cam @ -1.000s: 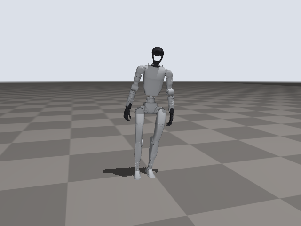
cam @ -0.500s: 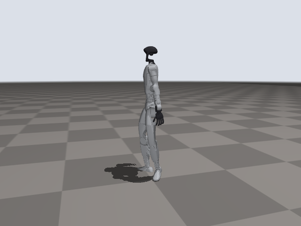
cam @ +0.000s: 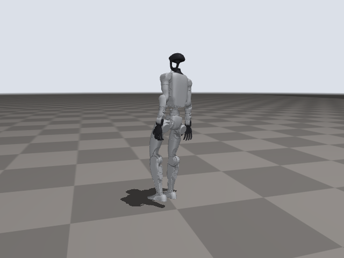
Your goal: In place motions
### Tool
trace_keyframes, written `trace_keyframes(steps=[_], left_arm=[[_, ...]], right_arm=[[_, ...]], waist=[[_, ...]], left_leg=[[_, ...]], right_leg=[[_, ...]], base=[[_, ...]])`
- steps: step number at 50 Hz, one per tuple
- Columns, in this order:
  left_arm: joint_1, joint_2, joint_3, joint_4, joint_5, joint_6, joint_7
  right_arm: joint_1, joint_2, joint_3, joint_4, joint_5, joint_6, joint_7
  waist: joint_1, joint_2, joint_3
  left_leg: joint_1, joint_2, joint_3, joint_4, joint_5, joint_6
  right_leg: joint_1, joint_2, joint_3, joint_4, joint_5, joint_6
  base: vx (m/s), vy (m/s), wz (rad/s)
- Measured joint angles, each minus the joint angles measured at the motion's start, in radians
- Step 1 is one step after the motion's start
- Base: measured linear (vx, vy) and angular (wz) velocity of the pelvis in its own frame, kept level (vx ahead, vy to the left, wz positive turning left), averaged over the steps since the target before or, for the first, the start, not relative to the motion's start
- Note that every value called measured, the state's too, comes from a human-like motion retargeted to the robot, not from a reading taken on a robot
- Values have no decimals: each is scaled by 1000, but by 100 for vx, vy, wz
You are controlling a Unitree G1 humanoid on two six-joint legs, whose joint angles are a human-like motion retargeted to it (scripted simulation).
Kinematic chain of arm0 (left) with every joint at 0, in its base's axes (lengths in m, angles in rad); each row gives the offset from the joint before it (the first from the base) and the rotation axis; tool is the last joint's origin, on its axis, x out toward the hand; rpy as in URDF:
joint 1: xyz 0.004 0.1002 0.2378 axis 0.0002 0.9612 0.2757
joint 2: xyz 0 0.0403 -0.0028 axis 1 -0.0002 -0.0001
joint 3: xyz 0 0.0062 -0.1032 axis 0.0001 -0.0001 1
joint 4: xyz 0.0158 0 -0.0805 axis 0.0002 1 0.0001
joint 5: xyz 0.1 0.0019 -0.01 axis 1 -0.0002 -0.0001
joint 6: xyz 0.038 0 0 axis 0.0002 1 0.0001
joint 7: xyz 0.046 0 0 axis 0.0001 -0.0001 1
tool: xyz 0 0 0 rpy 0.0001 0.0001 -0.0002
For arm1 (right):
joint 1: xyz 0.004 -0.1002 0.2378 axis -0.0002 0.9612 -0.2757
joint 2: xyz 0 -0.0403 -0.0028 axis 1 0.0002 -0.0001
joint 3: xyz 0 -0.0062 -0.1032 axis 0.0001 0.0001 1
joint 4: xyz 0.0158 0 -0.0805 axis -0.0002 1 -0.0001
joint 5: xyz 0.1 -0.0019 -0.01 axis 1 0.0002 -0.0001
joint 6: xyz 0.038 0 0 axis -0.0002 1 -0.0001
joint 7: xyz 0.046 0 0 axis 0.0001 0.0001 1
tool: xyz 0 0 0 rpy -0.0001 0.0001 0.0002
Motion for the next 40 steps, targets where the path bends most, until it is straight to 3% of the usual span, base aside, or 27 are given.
trace_keyframes(steps=[6, 13, 20, 30, 32, 37, 40], left_arm=[[25, -9, 0, 22, 11, 2, 4], [42, 8, -29, 55, 99, 9, 4], [43, 47, -137, 58, 157, 1, 28], [-29, 42, -148, 69, 69, -34, 53], [-38, 49, -143, 64, 74, -29, 32], [-51, 57, -119, 61, 95, -6, 16], [-49, 54, -108, 61, 92, -5, 13]], right_arm=[[58, 10, -6, 37, -26, 12, -17], [87, 14, -40, 94, 28, 39, -19], [114, 31, -79, 25, 46, 22, 75], [14, 44, 52, -143, -79, -35, 118], [1, 55, 73, -149, -75, -34, 121], [-10, 67, 92, -132, -52, -26, 134], [-14, 57, 93, -105, -49, -16, 114]], waist=[[-6, 35, -10], [-122, 45, -55], [-64, 33, -65], [-164, 3, 30], [-188, 8, 43], [-223, 13, 46], [-152, 1, 36]], left_leg=[[91, -64, -264, -228, 79, -63], [125, -58, -261, -300, 101, -54], [161, -54, -149, -364, 130, -15], [172, -18, 94, -431, 137, 4], [173, 9, 160, -448, 142, 2], [163, 65, 342, -455, 127, -5], [179, 88, 527, -450, 99, -16]], right_leg=[[43, 73, 76, -24, 16, 7], [51, 75, 52, -30, -2, 17], [9, 87, 143, 44, -32, 11], [-55, 154, 269, 14, 63, 13], [-70, 146, 155, 8, 7, -24], [-24, 18, -461, -14, -157, -4], [2, -3, -506, 9, -184, 4]], base=[[24, 8, -94], [20, 11, -4], [13, 10, -73], [-19, 12, -125], [-27, 9, -181], [-24, 5, -201], [-19, 3, -319]])
